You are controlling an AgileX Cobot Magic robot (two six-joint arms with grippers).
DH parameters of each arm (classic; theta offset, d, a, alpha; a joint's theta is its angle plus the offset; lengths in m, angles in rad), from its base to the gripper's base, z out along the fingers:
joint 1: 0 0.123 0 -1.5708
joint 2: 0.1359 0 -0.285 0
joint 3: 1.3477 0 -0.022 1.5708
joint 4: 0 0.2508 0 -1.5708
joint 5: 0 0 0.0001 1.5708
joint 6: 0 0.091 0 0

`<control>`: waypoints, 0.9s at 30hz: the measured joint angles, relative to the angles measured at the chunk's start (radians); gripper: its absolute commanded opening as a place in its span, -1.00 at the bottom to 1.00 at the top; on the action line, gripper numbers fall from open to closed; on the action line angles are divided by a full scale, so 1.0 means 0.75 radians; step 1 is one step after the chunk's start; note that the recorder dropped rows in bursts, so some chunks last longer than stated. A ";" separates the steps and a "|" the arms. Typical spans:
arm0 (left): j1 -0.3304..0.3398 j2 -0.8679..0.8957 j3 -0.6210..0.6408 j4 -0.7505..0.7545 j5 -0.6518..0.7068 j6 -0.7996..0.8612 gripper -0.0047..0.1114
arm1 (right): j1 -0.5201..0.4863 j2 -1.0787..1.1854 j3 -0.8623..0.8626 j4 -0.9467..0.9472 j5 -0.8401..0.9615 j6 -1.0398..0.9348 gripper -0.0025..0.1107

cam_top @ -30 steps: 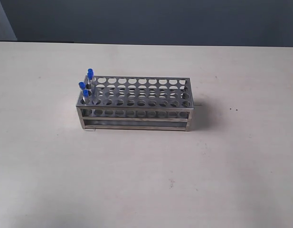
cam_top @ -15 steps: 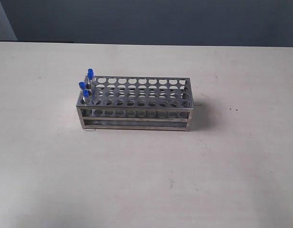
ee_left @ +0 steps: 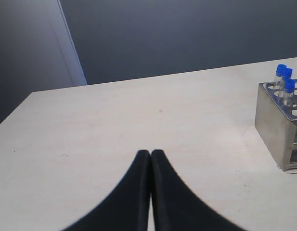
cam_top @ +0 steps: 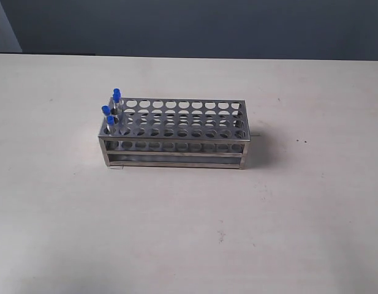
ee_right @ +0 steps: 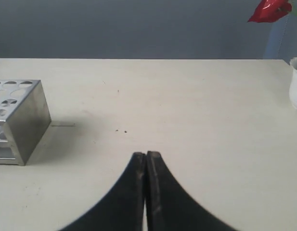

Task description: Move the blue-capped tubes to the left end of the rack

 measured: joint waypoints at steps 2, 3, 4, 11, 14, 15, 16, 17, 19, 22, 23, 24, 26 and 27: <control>0.000 0.000 0.000 0.000 0.000 0.000 -0.91 | 0.000 0.000 0.000 0.000 0.019 -0.011 -0.97; 0.000 0.000 0.000 0.000 0.000 0.000 -0.91 | 0.000 0.000 0.000 0.003 0.022 -0.011 -0.97; 0.000 0.000 0.000 0.000 0.000 0.000 -0.91 | 0.000 0.000 0.000 0.003 0.025 -0.021 -0.97; 0.000 0.000 0.000 0.000 0.000 0.000 -0.91 | 0.000 0.000 0.000 0.019 0.013 -0.021 -0.97; 0.000 0.000 0.000 0.000 0.000 0.000 -0.91 | 0.000 0.000 0.000 0.019 0.013 -0.021 -0.97; 0.000 0.000 0.000 0.000 0.000 0.000 -0.91 | 0.000 0.000 0.000 0.019 0.013 -0.021 -0.97; 0.000 0.000 0.000 0.000 0.000 0.000 -0.91 | 0.000 0.000 0.000 0.019 0.013 -0.021 -0.97; 0.000 0.000 0.000 0.000 0.000 0.000 -0.91 | 0.000 0.000 0.000 0.019 0.013 -0.021 -0.97; 0.000 0.000 0.000 0.000 0.000 0.000 -0.91 | 0.000 0.000 0.000 0.019 0.013 -0.021 -0.97; 0.000 0.000 0.000 0.000 0.000 0.000 -0.91 | 0.000 0.000 0.000 0.019 0.013 -0.021 -0.97; 0.000 0.000 0.000 0.000 0.000 0.000 -0.91 | 0.000 0.000 0.000 0.019 0.013 -0.021 -0.97; 0.000 0.000 0.000 0.000 0.000 0.000 -0.91 | 0.000 0.000 0.000 0.019 0.013 -0.021 -0.97; 0.000 0.000 0.000 0.000 0.000 0.000 -0.91 | 0.000 0.000 0.000 0.019 0.013 -0.021 -0.97; 0.000 0.000 0.000 0.000 0.000 0.000 -0.91 | 0.000 0.000 0.000 0.019 0.013 -0.021 -0.97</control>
